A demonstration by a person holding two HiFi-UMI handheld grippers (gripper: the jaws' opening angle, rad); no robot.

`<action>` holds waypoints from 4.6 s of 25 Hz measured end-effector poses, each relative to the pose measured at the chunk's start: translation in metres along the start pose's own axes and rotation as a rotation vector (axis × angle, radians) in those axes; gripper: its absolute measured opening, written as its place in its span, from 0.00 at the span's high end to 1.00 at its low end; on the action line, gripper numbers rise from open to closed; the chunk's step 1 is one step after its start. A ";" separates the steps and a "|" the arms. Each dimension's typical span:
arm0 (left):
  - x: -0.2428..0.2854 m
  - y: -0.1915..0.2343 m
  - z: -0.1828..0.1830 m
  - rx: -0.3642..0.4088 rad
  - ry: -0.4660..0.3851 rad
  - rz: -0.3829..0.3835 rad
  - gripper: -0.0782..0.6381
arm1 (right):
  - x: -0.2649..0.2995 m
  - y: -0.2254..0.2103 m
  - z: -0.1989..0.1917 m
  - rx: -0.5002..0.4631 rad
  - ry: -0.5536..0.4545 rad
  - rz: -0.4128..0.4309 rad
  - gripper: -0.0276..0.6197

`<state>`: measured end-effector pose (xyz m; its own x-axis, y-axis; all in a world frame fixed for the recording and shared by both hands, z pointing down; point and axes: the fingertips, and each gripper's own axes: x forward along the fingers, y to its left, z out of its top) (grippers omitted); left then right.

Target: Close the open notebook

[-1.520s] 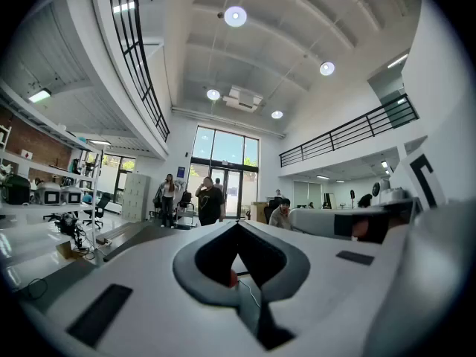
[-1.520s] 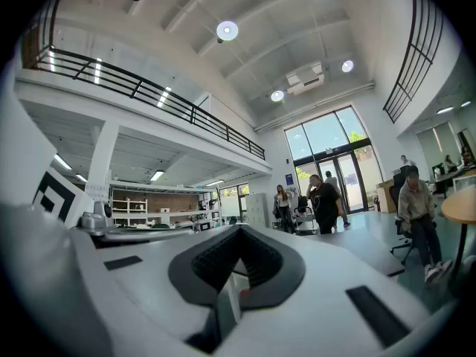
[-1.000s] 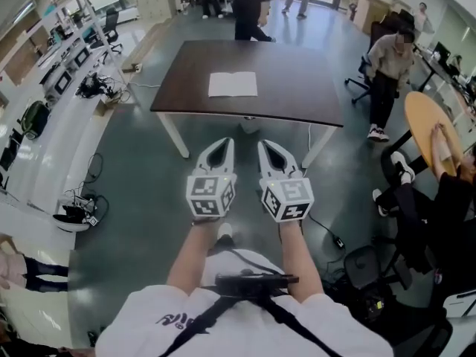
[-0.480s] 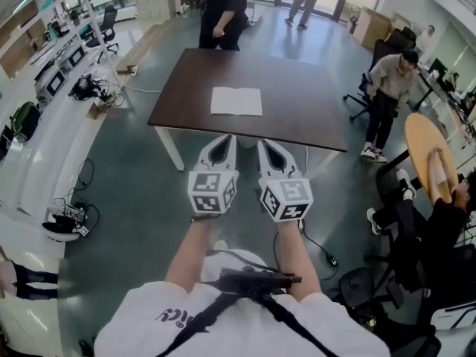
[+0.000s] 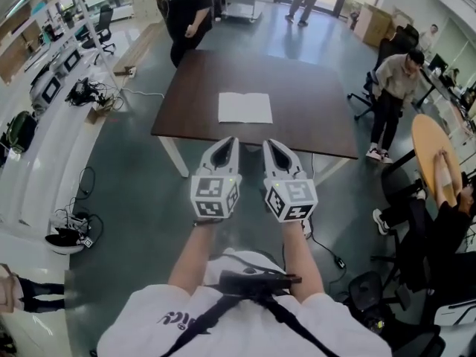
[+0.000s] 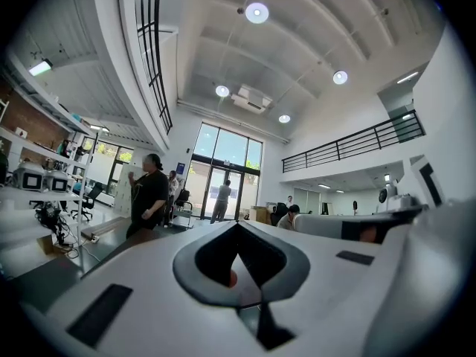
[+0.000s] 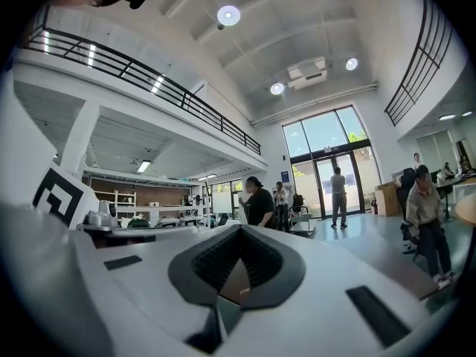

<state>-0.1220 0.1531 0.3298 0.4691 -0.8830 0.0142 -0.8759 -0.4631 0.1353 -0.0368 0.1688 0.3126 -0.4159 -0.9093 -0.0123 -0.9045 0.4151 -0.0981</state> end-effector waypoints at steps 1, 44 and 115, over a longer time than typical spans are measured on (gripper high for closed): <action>0.003 0.004 -0.004 -0.006 0.004 0.001 0.88 | 0.005 -0.001 -0.004 0.001 0.008 -0.004 0.95; 0.363 0.106 -0.039 0.025 0.099 0.218 0.88 | 0.334 -0.253 -0.024 0.097 0.028 0.197 0.95; 0.360 0.303 -0.425 -0.456 0.886 0.353 0.78 | 0.446 -0.247 -0.279 0.217 0.523 0.164 0.95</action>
<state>-0.1704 -0.2726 0.7971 0.2720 -0.5058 0.8187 -0.9396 0.0442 0.3395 -0.0252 -0.3308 0.6094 -0.5902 -0.6750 0.4428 -0.8072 0.4835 -0.3388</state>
